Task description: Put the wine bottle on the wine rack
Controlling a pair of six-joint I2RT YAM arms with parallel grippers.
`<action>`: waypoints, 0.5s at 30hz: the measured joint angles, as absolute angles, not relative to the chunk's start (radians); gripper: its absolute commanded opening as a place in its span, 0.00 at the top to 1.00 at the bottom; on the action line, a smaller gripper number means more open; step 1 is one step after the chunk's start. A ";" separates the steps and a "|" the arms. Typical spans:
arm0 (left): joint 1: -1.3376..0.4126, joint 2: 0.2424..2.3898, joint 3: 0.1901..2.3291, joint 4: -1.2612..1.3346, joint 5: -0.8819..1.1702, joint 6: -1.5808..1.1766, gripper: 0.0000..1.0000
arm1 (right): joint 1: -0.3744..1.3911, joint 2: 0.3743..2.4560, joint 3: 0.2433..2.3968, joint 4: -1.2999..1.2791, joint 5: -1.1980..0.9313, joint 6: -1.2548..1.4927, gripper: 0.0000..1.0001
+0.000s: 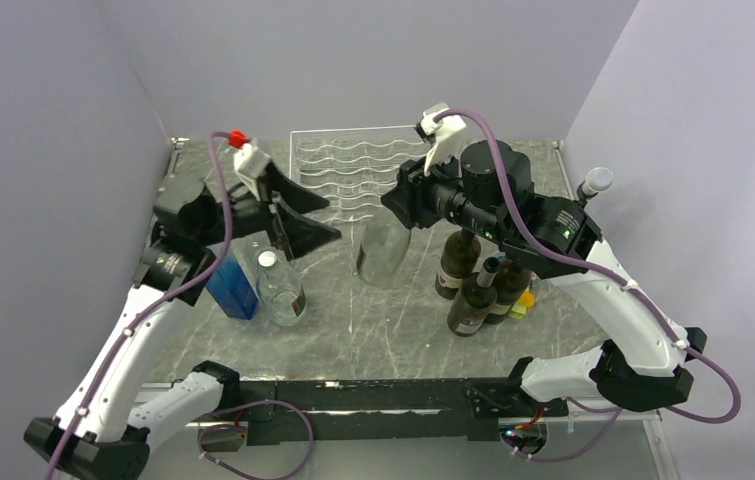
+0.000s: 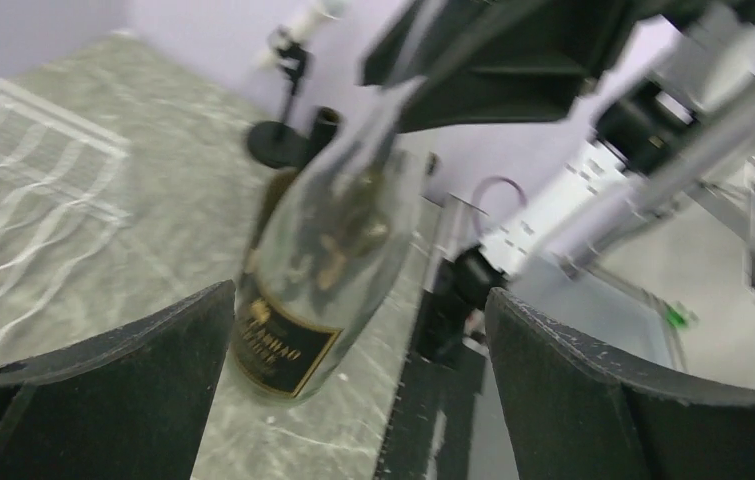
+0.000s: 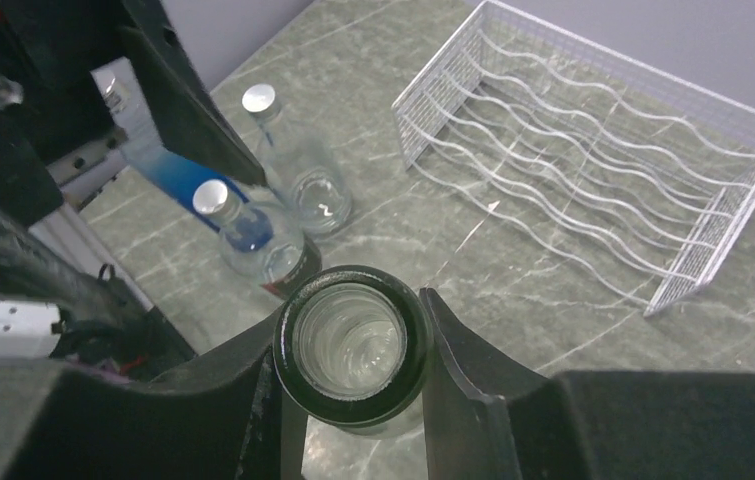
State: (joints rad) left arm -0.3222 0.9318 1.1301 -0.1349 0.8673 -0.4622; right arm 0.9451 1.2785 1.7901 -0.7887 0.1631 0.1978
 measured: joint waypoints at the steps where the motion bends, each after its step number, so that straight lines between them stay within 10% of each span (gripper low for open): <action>1: -0.358 0.944 1.123 -0.110 0.889 -0.464 0.01 | 0.944 1.279 1.798 -0.805 0.151 0.200 1.00; 15: -0.662 1.134 1.052 0.009 0.941 -0.340 0.01 | 0.941 1.279 1.876 -0.891 -0.096 0.198 1.00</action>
